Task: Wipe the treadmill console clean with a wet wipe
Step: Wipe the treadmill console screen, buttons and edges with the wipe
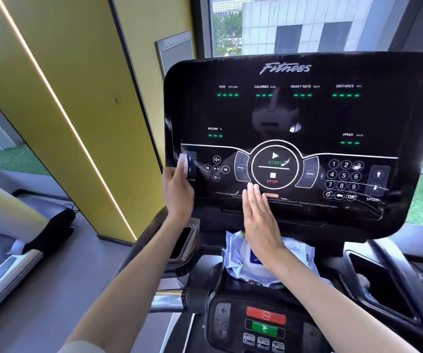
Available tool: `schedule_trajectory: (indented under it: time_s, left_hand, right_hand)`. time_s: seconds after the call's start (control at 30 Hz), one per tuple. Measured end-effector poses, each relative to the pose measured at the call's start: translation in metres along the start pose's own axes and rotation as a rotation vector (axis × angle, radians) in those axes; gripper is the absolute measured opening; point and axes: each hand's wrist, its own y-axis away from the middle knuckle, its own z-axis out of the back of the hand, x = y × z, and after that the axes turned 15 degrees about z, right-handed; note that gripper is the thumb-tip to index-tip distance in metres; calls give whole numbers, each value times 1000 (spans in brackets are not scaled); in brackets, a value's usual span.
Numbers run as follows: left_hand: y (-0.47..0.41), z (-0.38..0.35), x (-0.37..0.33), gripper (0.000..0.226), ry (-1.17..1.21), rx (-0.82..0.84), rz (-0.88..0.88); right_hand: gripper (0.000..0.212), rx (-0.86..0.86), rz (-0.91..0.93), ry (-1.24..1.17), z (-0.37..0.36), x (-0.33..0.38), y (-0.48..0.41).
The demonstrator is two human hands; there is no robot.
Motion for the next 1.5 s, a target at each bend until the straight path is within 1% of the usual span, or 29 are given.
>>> schedule_trajectory:
  time_s: [0.03, 0.07, 0.17, 0.2, 0.23, 0.33, 0.37, 0.4, 0.43, 0.5, 0.53, 0.57, 0.67, 0.7, 0.73, 0.83, 0.87, 0.9, 0.97, 1.0, 1.03, 1.1, 1.17, 1.2, 1.23, 1.33, 1.37, 1.43, 1.5]
  left_hand:
    - [9, -5, -7, 60, -19, -4, 50]
    - [22, -11, -15, 63, -41, 24, 5]
    - [53, -22, -24, 64, -109, 185, -413]
    - [49, -21, -21, 66, -110, 203, -474]
    - [41, -19, -15, 66, -85, 181, -438]
    - [27, -15, -7, 56, 41, 0, 63]
    - [30, -16, -12, 50, 42, -10, 129]
    - [36, -19, -18, 46, 20, 8, 62]
    - [44, -21, -25, 44, -3, 59, -84]
    - [54, -23, -24, 54, -69, 176, -391]
    - [48, -20, -20, 58, -77, 192, -443]
    - [39, -18, -13, 58, -49, 165, -383]
    - [26, -11, -7, 44, 54, 3, 202]
    - [29, -12, -13, 42, 42, -15, 237]
    - [34, -15, -20, 42, 23, 1, 142]
    - [50, -17, -24, 48, -52, 182, -330]
    - [45, -16, -21, 49, -50, 197, -358]
    - [40, -15, -17, 50, -18, 168, -277]
    - [33, -14, -15, 47, 45, 41, 31]
    - [36, -15, -18, 45, 47, 11, 90]
    - [41, -18, -24, 40, 28, 13, 42]
    - [57, -26, -34, 34, -16, 120, -209]
    - [61, -28, -33, 44, -56, 224, -402]
    - [56, -27, -30, 47, -38, 223, -393]
    - [50, -25, -26, 48, -4, 188, -310]
    - [45, -23, -29, 40, 91, 27, 106]
    - [51, -27, -36, 34, 103, 16, 144]
    - [70, -35, -54, 28, 94, 95, 8]
    - [81, -37, -61, 34, 67, 210, -179]
  right_hand:
    - [60, -4, -1, -1, 1, 0, 0]
    - [61, -7, 1, 0, 1, 0, 0]
    - [75, 13, 9, -7, 2, -1, 0]
    - [77, 28, 11, -12, 3, -1, 0]
    - [77, 38, 14, -16, 3, -1, 1]
    - [75, 48, 17, -18, 3, -1, 0]
    - [74, 56, 16, -13, 4, 0, 0]
    - [74, 63, 17, -11, 3, 0, 0]
    - [75, 68, 19, -12, 3, 0, 0]
    - [78, 73, 21, -14, 2, -1, 0]
    - [78, 76, 21, -14, 2, -2, 0]
    - [77, 77, 21, -17, 1, -2, 0]
    - [68, 69, 16, -23, 1, -1, 0]
    - [66, 67, 15, -22, 1, -1, -1]
    - [66, 66, 16, -26, 1, 0, -1]
    - [66, 60, 21, -40, -1, -1, 1]
    - [64, 59, 26, -39, -1, -2, 1]
    - [63, 60, 31, -38, -1, -3, 1]
    - [61, 61, 31, -42, 0, -3, 2]
    - [60, 60, 31, -43, 0, -3, 1]
    - [61, 59, 33, -44, 1, -3, 1]
    - [70, 70, 38, -45, 4, -3, 0]
    - [80, 116, 45, -48, 8, -3, 0]
    - [84, 142, 49, -49, 9, -4, 0]
    - [87, 163, 55, -45, 11, -6, 0]
    - [85, 196, 76, -16, 16, -11, 1]
    - [82, 190, 89, -7, 17, -12, 1]
    - [78, 168, 106, -3, 20, -14, 3]
    - [71, 128, 91, -27, 23, -15, 9]
